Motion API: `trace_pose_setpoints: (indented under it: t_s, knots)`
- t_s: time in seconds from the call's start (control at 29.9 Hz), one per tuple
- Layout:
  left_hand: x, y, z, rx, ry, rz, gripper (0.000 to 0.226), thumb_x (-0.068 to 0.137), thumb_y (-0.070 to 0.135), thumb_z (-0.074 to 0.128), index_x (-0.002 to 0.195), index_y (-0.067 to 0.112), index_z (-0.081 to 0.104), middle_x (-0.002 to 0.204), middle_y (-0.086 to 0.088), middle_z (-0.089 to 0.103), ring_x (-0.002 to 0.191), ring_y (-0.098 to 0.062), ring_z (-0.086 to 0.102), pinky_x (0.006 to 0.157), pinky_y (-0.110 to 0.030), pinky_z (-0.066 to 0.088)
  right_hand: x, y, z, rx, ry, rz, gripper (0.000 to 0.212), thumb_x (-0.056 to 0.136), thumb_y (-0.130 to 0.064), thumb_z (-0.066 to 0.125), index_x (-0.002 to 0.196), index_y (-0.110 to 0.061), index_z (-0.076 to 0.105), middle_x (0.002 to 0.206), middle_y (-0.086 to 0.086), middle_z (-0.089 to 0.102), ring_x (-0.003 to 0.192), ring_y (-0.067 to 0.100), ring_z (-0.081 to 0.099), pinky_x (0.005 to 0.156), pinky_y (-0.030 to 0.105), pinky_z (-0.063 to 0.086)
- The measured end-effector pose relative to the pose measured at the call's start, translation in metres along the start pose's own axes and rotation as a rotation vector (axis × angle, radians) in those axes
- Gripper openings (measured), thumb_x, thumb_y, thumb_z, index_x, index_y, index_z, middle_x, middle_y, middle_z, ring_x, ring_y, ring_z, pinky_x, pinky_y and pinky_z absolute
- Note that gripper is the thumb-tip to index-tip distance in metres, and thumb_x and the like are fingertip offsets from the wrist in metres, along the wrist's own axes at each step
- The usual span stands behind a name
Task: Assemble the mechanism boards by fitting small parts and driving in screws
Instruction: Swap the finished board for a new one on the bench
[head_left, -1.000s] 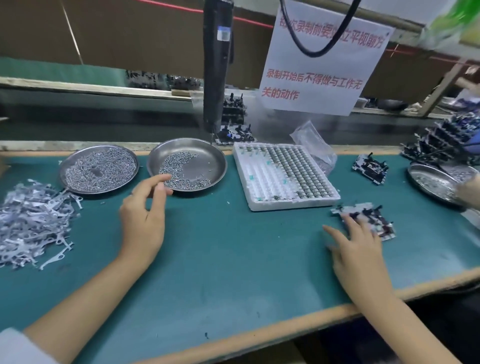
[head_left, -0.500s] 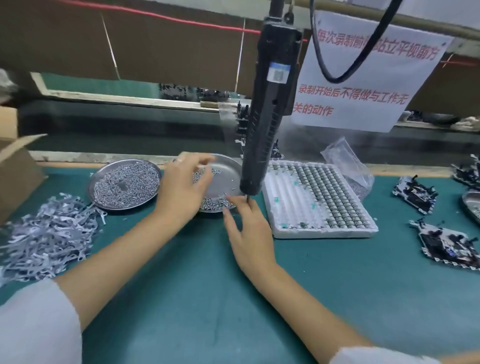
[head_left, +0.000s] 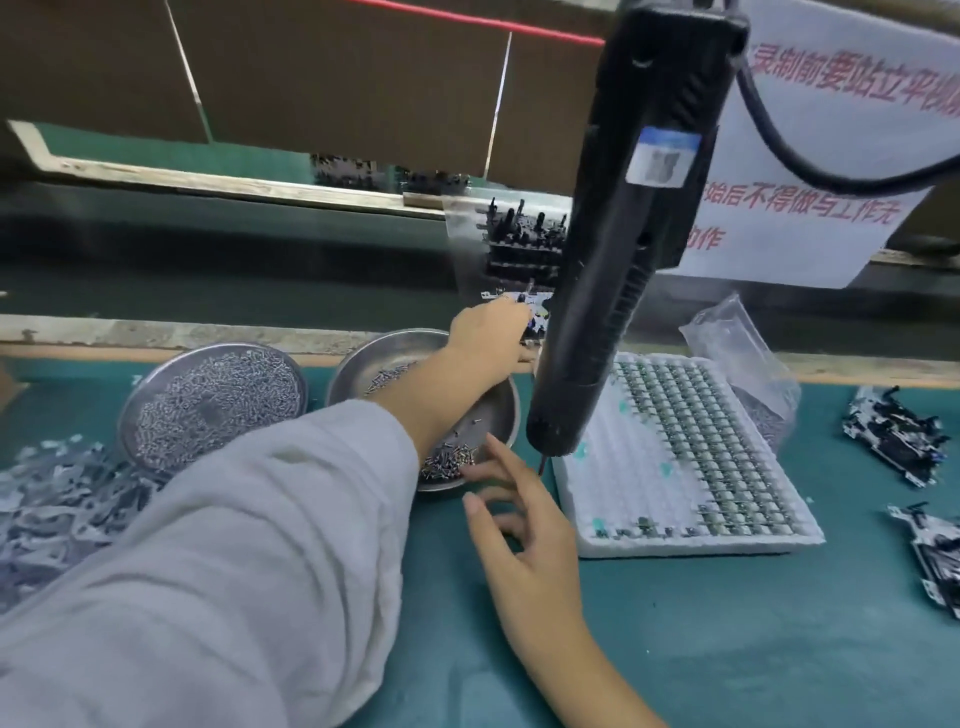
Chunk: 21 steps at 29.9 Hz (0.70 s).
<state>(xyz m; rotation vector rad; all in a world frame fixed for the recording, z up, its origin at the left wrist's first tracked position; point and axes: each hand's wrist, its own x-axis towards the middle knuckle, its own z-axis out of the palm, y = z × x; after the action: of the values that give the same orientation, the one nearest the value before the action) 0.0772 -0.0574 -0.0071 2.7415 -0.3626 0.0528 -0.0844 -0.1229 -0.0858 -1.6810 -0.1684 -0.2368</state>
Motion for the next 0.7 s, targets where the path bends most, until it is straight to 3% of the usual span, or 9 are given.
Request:
trace_pose_setpoints:
  t_s: [0.03,0.1,0.17,0.23,0.33,0.47,0.57,0.7]
  knots:
    - [0.003,-0.001,0.004,0.004,0.016,0.005,0.015,0.097,0.014,0.046,0.106,0.008,0.057,0.076,0.0,0.042,0.107,-0.029,0.055,0.076,-0.03,0.035,0.0,0.0,0.0,0.019,0.016,0.009,0.043,0.086,-0.01,0.06,0.122,-0.032,0.053,0.099,-0.016,0.064,0.079,0.002,0.058,0.066,0.015,0.047]
    - [0.004,-0.003,0.009,0.026,0.029,-0.004,0.011,0.096,0.011,0.047,0.102,0.008,0.056,0.074,0.002,0.039,0.104,-0.033,0.057,0.079,-0.036,0.043,0.001,0.0,-0.001,0.034,0.044,0.019,0.041,0.087,-0.009,0.06,0.121,-0.031,0.053,0.099,-0.017,0.063,0.079,0.003,0.058,0.067,0.015,0.048]
    - [0.0,-0.008,0.011,0.033,0.109,-0.013,0.014,0.094,0.006,0.046,0.107,0.005,0.053,0.097,-0.008,0.053,0.101,-0.038,0.058,0.085,-0.044,0.047,0.002,0.001,-0.001,0.043,0.072,0.026,0.042,0.089,-0.002,0.06,0.117,-0.033,0.054,0.097,-0.015,0.064,0.078,0.003,0.058,0.067,0.017,0.048]
    - [-0.008,-0.017,0.008,0.015,0.2,-0.028,0.019,0.092,0.0,0.045,0.109,0.005,0.05,0.113,-0.013,0.053,0.098,-0.038,0.058,0.084,-0.048,0.048,0.003,0.001,-0.001,0.04,0.091,0.016,0.043,0.089,0.002,0.058,0.114,-0.034,0.054,0.096,-0.01,0.063,0.078,0.003,0.057,0.066,0.019,0.049]
    - [-0.028,-0.032,-0.009,0.024,0.348,-0.058,0.027,0.092,0.001,0.047,0.117,0.009,0.051,0.122,-0.011,0.048,0.1,-0.035,0.058,0.085,-0.046,0.047,0.004,-0.001,0.0,0.032,0.1,-0.011,0.043,0.09,0.001,0.056,0.112,-0.035,0.053,0.098,-0.006,0.062,0.077,0.0,0.056,0.066,0.018,0.049]
    - [-0.073,-0.049,-0.045,-0.052,0.527,-0.129,0.029,0.093,0.019,0.058,0.122,0.015,0.055,0.123,-0.009,0.051,0.104,-0.034,0.055,0.087,-0.039,0.042,0.004,-0.002,0.0,0.023,0.104,-0.045,0.04,0.092,-0.002,0.054,0.108,-0.039,0.053,0.098,-0.01,0.062,0.079,-0.002,0.055,0.068,0.016,0.048]
    - [-0.123,-0.054,-0.064,-0.091,0.62,-0.079,0.031,0.09,0.017,0.062,0.12,0.014,0.06,0.12,-0.009,0.056,0.104,-0.033,0.056,0.092,-0.042,0.044,0.003,-0.002,0.0,-0.023,0.092,-0.092,0.039,0.093,-0.002,0.053,0.107,-0.039,0.056,0.099,-0.011,0.063,0.084,0.0,0.057,0.074,0.016,0.048]
    - [-0.192,-0.064,-0.065,0.007,0.648,-0.076,0.03,0.085,0.014,0.067,0.115,0.011,0.063,0.113,-0.011,0.058,0.097,-0.036,0.057,0.083,-0.045,0.046,0.004,0.001,0.001,-0.042,0.041,-0.063,0.032,0.094,-0.001,0.05,0.103,-0.03,0.061,0.096,-0.003,0.067,0.085,0.006,0.064,0.084,0.026,0.051]
